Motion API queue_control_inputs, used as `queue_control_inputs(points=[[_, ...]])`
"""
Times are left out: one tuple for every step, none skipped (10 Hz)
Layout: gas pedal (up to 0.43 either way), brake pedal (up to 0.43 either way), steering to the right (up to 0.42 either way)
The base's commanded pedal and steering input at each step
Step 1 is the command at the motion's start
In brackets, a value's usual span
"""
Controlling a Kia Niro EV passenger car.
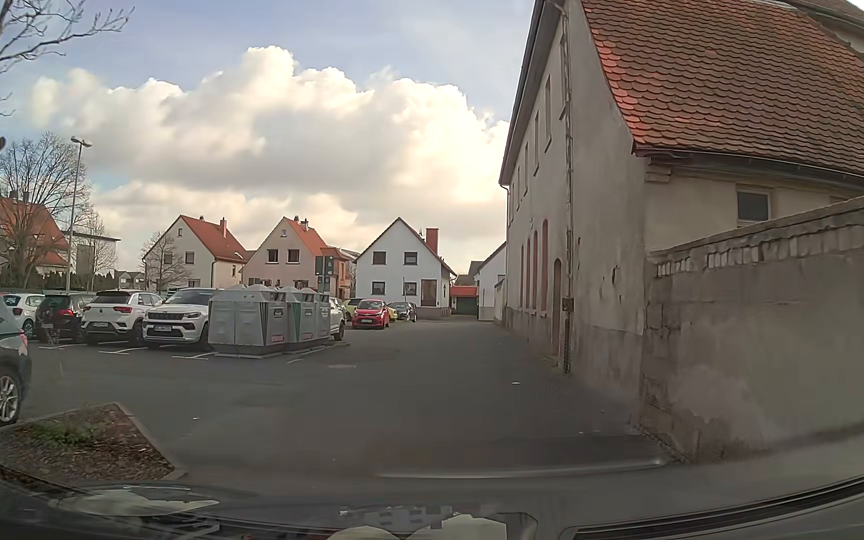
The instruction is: Follow the waypoints while adhering to traffic rules and regulations
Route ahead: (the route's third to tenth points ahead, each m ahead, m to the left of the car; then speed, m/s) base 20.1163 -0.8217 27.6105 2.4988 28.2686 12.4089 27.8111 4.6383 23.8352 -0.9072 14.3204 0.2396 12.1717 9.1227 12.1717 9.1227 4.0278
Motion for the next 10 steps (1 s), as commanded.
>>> queue_control_inputs(points=[[0.047,0.0,-0.009],[0.047,0.0,-0.009],[0.039,0.0,-0.01],[0.039,0.0,-0.009],[0.039,0.0,-0.011],[0.039,0.0,-0.011],[0.039,0.0,-0.012],[0.039,0.0,-0.012],[0.039,0.0,-0.013],[0.039,0.0,-0.013]])
